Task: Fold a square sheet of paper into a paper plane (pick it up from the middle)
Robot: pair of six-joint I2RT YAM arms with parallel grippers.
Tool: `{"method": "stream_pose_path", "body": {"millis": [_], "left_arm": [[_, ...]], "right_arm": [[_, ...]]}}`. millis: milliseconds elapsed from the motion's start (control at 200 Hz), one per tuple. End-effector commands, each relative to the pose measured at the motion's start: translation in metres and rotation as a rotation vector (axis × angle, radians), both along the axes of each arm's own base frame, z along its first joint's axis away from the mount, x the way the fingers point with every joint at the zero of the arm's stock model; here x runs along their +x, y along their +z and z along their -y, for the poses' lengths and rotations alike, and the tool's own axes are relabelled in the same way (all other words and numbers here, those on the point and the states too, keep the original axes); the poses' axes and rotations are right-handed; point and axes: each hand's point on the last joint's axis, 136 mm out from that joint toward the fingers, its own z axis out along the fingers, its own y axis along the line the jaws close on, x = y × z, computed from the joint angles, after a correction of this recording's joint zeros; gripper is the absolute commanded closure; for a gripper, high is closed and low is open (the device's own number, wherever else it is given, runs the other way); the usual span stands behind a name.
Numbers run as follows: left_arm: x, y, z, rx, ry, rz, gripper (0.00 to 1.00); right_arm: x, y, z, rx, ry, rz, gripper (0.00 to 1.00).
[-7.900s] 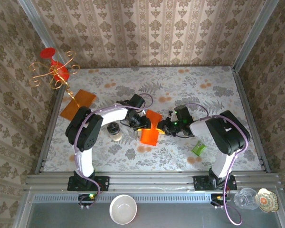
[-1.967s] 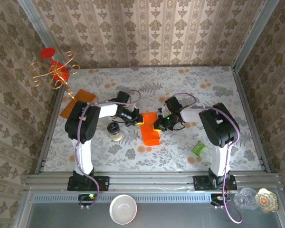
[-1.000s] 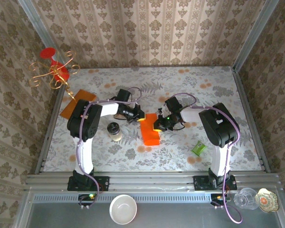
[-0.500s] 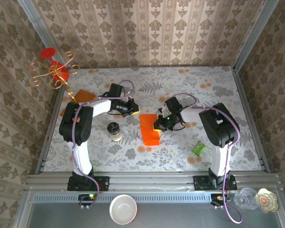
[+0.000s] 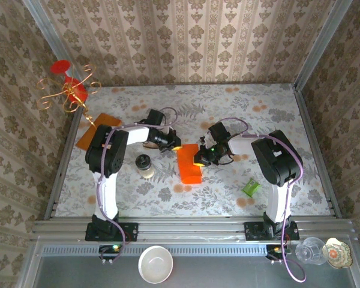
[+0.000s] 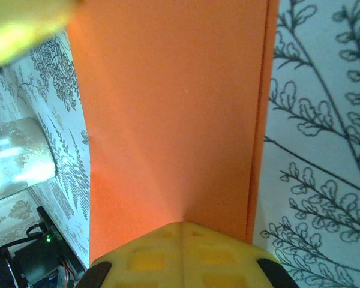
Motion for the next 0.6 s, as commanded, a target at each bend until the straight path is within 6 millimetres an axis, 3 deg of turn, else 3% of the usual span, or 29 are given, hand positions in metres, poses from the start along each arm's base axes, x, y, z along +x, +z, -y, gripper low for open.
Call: {"method": "stream_pose_path", "body": {"millis": [0, 115, 225, 400, 595], "left_arm": [[0.029, -0.007, -0.032, 0.082, 0.032, 0.016, 0.96], [0.047, 0.023, -0.032, 0.072, 0.019, 0.070, 0.96], [0.043, 0.050, -0.022, 0.026, 0.013, 0.098, 0.95], [0.004, 0.063, 0.002, -0.005, -0.037, 0.079, 0.94], [-0.053, 0.048, 0.031, 0.010, -0.149, 0.000, 0.95]], "right_arm": [[-0.067, -0.090, 0.090, -0.466, -0.101, -0.280, 0.97], [-0.056, -0.086, 0.088, -0.466, -0.107, -0.263, 0.97], [-0.044, -0.081, 0.083, -0.452, -0.124, -0.243, 0.97], [-0.023, -0.073, 0.073, -0.410, -0.140, -0.217, 0.97], [-0.007, -0.067, 0.069, -0.383, -0.145, -0.194, 0.97]]}}
